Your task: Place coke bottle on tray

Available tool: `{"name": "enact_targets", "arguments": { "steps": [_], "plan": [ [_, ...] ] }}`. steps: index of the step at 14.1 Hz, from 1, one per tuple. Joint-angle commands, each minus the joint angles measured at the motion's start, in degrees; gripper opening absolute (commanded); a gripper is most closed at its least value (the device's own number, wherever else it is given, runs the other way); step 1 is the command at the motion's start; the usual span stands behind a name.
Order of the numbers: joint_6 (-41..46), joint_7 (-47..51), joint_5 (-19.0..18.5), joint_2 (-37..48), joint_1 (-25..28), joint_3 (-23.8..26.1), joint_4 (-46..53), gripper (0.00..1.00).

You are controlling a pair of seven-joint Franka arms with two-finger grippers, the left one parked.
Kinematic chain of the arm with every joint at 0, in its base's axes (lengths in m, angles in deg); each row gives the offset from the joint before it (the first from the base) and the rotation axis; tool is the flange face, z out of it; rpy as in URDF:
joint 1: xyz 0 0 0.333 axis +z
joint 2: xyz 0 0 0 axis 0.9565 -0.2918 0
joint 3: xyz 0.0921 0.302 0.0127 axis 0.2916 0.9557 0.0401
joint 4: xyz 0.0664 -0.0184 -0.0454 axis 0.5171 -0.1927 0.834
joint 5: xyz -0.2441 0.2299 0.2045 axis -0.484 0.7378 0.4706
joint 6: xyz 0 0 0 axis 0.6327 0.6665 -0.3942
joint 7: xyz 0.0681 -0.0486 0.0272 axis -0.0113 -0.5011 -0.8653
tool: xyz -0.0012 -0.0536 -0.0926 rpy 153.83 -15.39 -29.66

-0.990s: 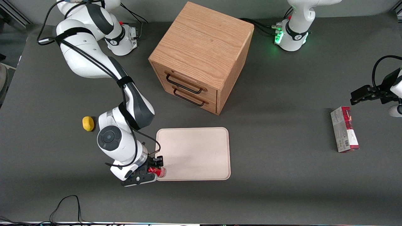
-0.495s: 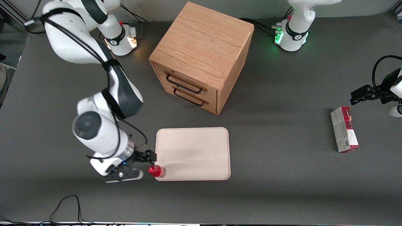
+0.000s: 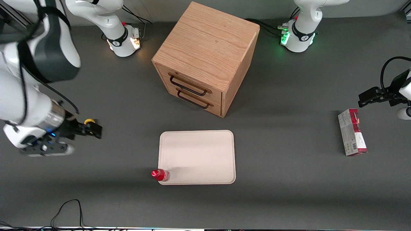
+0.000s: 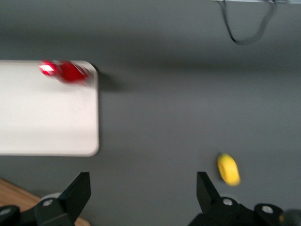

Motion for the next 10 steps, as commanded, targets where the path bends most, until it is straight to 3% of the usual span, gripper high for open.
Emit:
{"name": "enact_targets", "arguments": {
  "steps": [1,4,10],
  "plan": [
    [-1.89,-1.69,1.24,15.67,0.79,-2.71,-18.61,1.00],
    [-1.81,-1.51,1.33,22.37,0.88,-4.12,-24.62,1.00],
    [1.18,-0.63,1.24,20.99,0.44,-3.69,-20.94,1.00]
  ]
}}
